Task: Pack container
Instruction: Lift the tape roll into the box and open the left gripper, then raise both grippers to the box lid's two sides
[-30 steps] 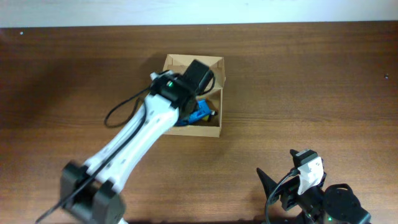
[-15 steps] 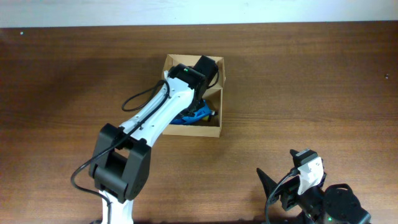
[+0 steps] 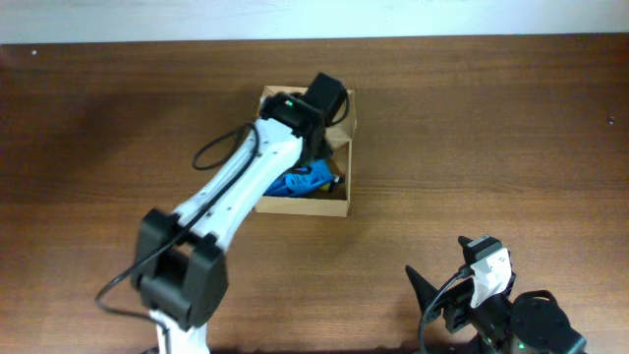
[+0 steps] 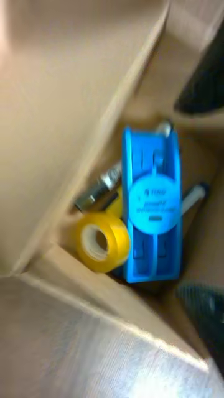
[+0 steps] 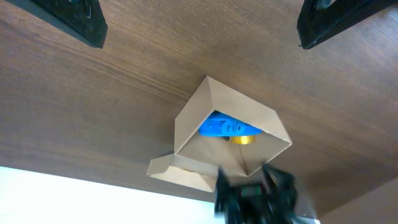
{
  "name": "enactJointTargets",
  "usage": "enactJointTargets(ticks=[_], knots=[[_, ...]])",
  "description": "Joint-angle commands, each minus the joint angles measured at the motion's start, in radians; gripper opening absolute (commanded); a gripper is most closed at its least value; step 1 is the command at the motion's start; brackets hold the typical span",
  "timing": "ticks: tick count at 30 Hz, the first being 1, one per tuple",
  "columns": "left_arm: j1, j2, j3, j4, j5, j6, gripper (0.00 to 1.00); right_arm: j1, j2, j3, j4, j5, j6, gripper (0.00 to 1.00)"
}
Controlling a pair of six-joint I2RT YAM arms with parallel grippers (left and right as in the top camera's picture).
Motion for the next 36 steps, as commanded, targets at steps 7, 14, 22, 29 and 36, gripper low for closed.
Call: enactJointTargets(ticks=[7, 14, 22, 29, 36], knots=[[0.014, -0.231, 0.037, -0.073, -0.026, 0.002, 1.00, -0.006, -0.004, -0.003, 0.003, 0.013, 0.004, 0.99], [0.012, -0.267, 0.036, -0.079, -0.027, 0.002, 1.00, -0.006, -0.004, -0.003, 0.003, 0.013, 0.004, 0.99], [0.013, -0.267, 0.036, -0.079, -0.026, 0.002, 1.00, -0.006, -0.004, -0.003, 0.003, 0.012, 0.004, 0.99], [0.013, -0.268, 0.036, -0.080, -0.020, 0.003, 1.00, -0.006, 0.005, -0.002, 0.140, 0.128, 0.000, 0.99], [0.099, -0.270, 0.039, -0.078, 0.186, 0.045, 0.99, -0.006, 0.250, 0.160, 0.227, 0.151, 0.019, 0.99]])
